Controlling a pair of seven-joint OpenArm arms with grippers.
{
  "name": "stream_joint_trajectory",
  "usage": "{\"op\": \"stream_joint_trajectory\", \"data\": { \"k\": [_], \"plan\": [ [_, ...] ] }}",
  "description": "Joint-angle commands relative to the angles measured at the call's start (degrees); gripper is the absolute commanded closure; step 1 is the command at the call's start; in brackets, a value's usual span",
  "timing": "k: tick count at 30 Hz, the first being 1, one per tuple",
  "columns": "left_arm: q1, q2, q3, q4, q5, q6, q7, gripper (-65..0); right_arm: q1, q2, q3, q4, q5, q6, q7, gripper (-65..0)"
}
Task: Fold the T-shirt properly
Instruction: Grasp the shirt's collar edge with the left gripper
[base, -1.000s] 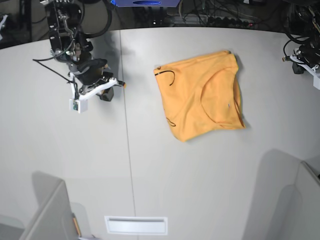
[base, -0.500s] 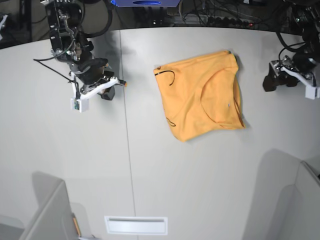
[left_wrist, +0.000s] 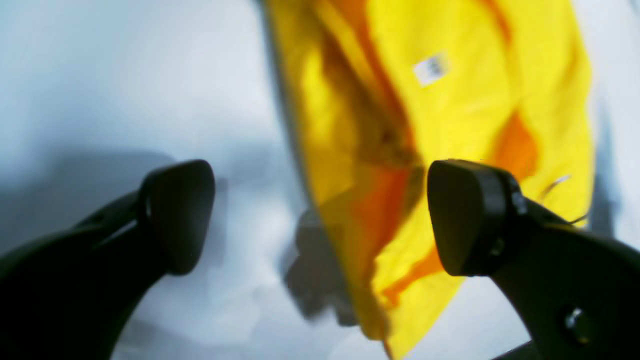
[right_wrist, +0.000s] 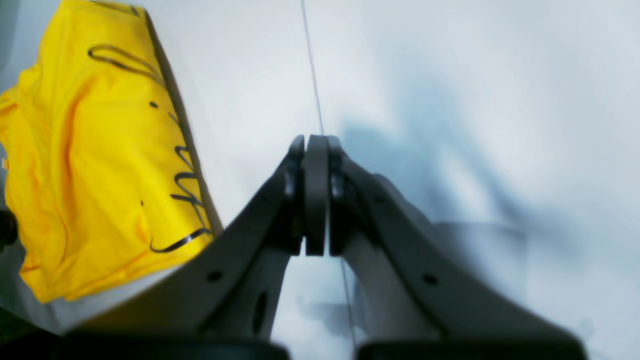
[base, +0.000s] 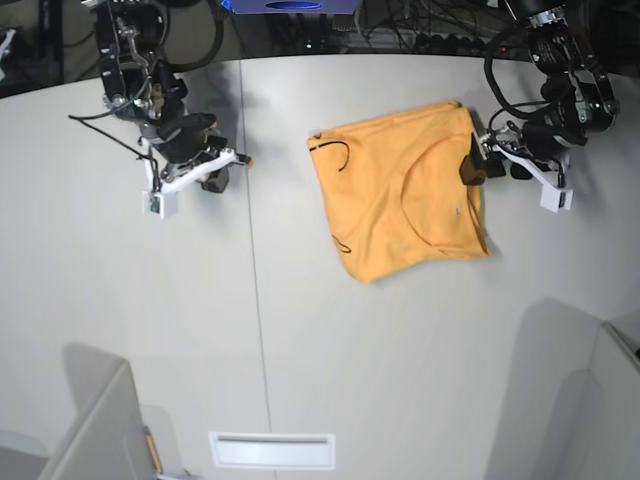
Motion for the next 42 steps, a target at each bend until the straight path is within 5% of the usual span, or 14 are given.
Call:
{"op": "stream_joint_trajectory", "data": {
  "k": [1,42],
  "plan": [
    [-1.5,0.1,0.0,-0.1,-1.4,-0.1,-1.0,-65.0,0.5,0.3,0.1,0.8,-0.1,0.7,1.1,0.0],
    [-4.2,1.1,3.6,-7.0,-0.9,-0.1,-1.0,-65.0,0.7,0.2,0.1,0.7,-0.1,0.7,1.1,0.0]
  ]
}}
